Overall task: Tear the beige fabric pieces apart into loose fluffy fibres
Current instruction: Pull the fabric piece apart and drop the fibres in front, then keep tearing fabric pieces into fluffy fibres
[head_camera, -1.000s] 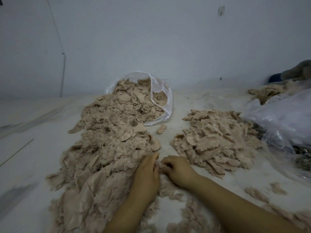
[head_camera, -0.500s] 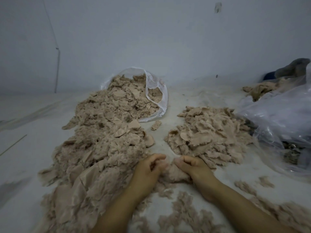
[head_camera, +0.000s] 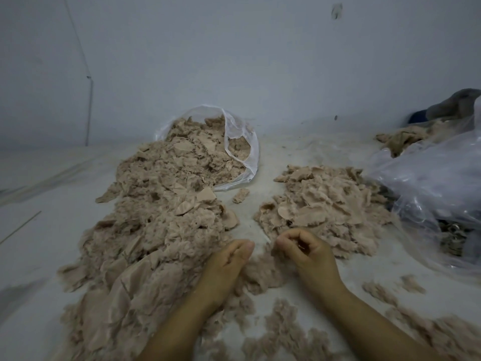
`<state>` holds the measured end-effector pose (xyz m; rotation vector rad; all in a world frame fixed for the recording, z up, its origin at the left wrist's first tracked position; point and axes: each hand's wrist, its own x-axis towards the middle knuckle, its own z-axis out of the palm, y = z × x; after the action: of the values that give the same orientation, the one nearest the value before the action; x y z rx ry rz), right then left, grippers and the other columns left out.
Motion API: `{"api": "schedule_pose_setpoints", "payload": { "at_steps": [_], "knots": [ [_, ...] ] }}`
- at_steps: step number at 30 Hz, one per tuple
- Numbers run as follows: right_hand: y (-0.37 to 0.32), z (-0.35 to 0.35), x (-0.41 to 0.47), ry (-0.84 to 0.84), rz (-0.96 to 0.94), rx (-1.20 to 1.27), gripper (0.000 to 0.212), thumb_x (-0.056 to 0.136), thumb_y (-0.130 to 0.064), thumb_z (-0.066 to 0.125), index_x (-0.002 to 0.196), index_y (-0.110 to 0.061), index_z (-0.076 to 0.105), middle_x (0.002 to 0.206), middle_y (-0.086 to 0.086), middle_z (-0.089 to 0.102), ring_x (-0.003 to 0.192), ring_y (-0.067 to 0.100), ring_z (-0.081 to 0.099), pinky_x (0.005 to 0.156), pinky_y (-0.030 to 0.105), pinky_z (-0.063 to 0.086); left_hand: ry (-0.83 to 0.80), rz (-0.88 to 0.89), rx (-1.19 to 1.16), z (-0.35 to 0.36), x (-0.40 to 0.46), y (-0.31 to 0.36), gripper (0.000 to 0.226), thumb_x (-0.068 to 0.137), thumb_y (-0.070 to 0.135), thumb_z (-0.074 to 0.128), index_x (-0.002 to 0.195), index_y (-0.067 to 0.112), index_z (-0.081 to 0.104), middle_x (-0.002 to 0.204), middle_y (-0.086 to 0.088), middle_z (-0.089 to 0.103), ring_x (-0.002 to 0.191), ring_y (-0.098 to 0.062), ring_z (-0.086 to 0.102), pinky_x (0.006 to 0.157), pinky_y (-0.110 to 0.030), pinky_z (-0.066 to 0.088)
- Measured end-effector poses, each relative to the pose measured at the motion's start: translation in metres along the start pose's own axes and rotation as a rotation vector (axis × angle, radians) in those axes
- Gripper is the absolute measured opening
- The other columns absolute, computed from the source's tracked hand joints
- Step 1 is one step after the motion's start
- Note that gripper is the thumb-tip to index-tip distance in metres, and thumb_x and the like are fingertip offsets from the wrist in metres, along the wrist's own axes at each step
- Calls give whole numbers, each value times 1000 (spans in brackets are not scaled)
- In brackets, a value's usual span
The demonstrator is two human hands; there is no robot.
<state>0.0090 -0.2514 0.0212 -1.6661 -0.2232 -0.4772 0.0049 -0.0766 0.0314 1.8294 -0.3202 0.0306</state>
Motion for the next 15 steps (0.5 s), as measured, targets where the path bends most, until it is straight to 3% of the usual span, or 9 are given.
{"api": "schedule_pose_setpoints", "payload": {
  "at_steps": [3, 5, 8, 11, 13, 15],
  "knots": [
    [-4, 2, -5, -66, -173, -47, 14, 84, -27, 69, 71, -33, 69, 76, -15, 66, 73, 5, 61, 68, 16, 46, -140, -94, -171, -3, -1, 3, 28, 83, 52, 50, 102, 37, 65, 90, 24, 71, 83, 6, 66, 66, -7, 48],
    [-6, 2, -7, -124, -256, -31, 21, 87, -33, 66, 66, -31, 68, 73, -16, 66, 72, 5, 60, 70, 16, 46, -106, -160, -308, -4, 2, 1, 23, 86, 28, 60, 108, 25, 67, 93, 10, 74, 87, -5, 69, 67, -14, 51],
    [-5, -1, -7, -218, -283, -27, 39, 89, -42, 55, 57, -23, 67, 65, -8, 65, 70, 7, 62, 77, 18, 44, 1, -200, -500, -8, 5, -1, 20, 83, -4, 59, 99, 3, 69, 87, -6, 75, 78, -12, 70, 64, -18, 54],
    [-7, -1, -7, -265, -19, -30, 57, 87, -57, 50, 47, -17, 55, 52, 5, 57, 53, 11, 56, 64, 16, 43, 62, -164, -482, -10, 6, -1, 25, 77, -18, 57, 83, 3, 68, 78, -8, 73, 70, -13, 69, 59, -18, 53],
    [-6, -2, -5, -230, 202, -45, 54, 75, -62, 50, 60, -11, 53, 50, 4, 51, 46, 13, 47, 49, 19, 40, 62, -118, -388, -8, 5, -1, 31, 77, -24, 50, 74, 4, 64, 66, -4, 69, 61, -10, 63, 54, -16, 49],
    [-5, -2, -4, -242, 336, 3, 58, 72, -64, 52, 75, -7, 55, 58, 9, 57, 49, 16, 53, 46, 24, 42, 42, -70, -318, -5, 3, 0, 35, 77, -25, 48, 68, 6, 60, 62, -1, 65, 57, -8, 58, 52, -15, 45]
  ]
}}
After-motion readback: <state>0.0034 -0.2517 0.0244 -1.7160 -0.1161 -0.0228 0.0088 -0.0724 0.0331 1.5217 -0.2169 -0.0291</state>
